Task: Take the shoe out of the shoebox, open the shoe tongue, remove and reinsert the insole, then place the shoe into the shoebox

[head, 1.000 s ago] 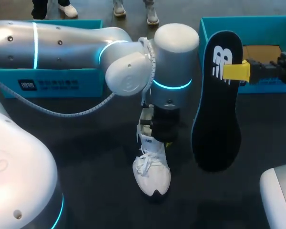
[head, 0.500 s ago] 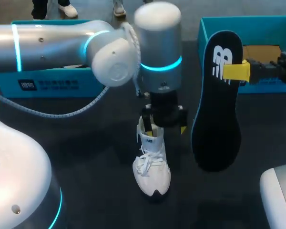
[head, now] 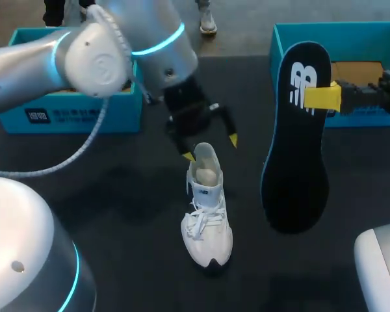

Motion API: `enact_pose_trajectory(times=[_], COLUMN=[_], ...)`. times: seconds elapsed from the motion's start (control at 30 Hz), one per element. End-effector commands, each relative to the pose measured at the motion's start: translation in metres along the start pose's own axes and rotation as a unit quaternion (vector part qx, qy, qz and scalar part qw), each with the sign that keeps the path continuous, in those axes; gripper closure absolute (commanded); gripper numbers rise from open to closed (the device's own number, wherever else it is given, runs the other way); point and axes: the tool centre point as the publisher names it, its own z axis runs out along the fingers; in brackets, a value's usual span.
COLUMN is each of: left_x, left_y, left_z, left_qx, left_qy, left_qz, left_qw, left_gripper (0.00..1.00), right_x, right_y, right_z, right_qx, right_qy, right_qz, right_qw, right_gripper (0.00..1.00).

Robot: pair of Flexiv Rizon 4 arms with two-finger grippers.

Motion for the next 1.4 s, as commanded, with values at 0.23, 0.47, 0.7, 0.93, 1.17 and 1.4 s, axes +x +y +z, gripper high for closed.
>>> enact_pose_trajectory(times=[0.23, 0.47, 0.7, 0.93, 1.17, 1.4], left_x=[0.034, 0.034, 0.036, 0.039, 0.037, 0.038], left_y=[-0.019, -0.019, -0.017, -0.007, -0.004, -0.001], left_z=[-0.038, -0.038, -0.039, -0.047, -0.057, -0.066], left_qx=[-0.038, -0.038, -0.044, -0.066, -0.062, -0.057], left_qy=[-0.246, -0.246, -0.258, -0.328, -0.407, -0.475], left_qz=[-0.005, -0.005, -0.005, 0.013, 0.073, 0.117], left_qw=[0.969, 0.969, 0.965, 0.942, 0.908, 0.87], left_gripper=[0.0, 0.0, 0.0, 0.0, 0.0, 0.0], right_x=[0.0, 0.0, 0.0, 0.0, 0.0, -0.004], right_y=[0.004, 0.004, 0.004, 0.004, 0.004, 0.006], right_z=[0.002, 0.002, 0.002, 0.002, 0.002, 0.003], right_qx=[0.004, 0.004, 0.004, 0.004, 0.004, 0.007], right_qy=[0.0, 0.0, 0.0, 0.0, 0.0, 0.001], right_qz=[0.001, 0.001, 0.001, 0.001, 0.001, 0.008], right_qw=[1.0, 1.0, 1.0, 1.0, 1.0, 1.0], right_gripper=[1.0, 1.0, 1.0, 1.0, 1.0, 1.0])
